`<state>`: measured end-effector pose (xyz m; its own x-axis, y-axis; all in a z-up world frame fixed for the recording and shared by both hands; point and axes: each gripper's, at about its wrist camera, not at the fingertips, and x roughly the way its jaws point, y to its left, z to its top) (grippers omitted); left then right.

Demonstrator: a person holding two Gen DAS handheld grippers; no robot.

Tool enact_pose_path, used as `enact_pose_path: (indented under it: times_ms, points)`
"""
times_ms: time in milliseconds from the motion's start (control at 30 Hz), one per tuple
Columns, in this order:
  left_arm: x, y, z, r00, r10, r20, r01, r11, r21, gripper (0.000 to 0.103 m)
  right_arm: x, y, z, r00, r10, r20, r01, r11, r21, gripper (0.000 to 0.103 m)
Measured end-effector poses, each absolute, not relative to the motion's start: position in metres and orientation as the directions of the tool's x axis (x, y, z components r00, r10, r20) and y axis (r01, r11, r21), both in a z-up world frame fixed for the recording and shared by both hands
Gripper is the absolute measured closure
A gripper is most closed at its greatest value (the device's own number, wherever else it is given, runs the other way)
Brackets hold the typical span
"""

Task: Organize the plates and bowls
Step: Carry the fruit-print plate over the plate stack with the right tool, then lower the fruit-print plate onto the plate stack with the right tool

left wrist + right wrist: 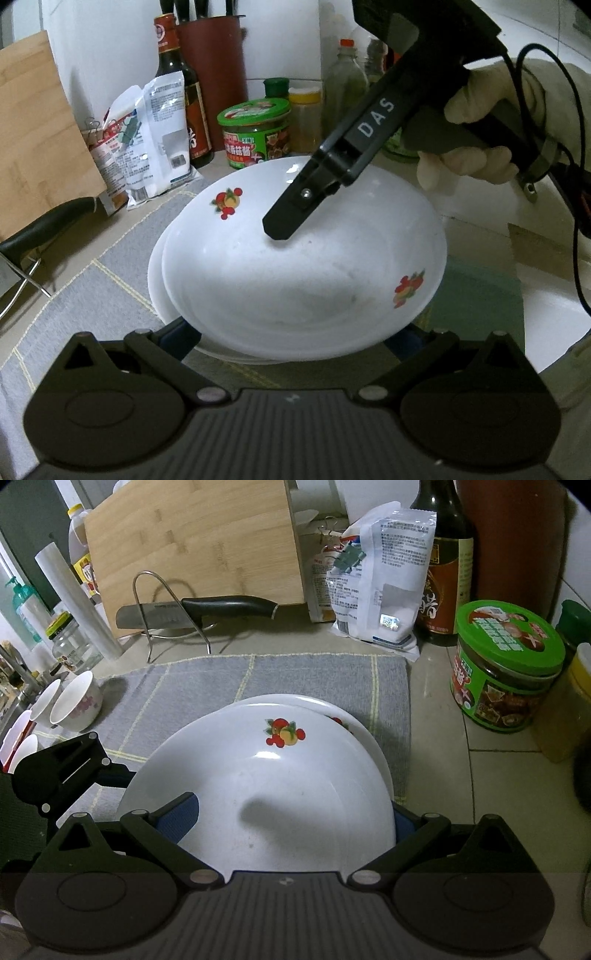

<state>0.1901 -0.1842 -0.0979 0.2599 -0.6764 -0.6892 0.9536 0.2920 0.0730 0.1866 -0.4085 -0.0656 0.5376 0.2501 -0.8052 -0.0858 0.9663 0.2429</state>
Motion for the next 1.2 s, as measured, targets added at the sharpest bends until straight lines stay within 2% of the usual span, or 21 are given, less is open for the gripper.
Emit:
enact_pose_path:
  times_ms: [1200]
  points:
    - [0.189,-0.188,-0.093,0.260,-0.632,-0.730,0.943,0.328,0.052,0.001,0.203,-0.398,-0.069,0.493,0.208,-0.845,-0.108,0.978,0.178,0.000]
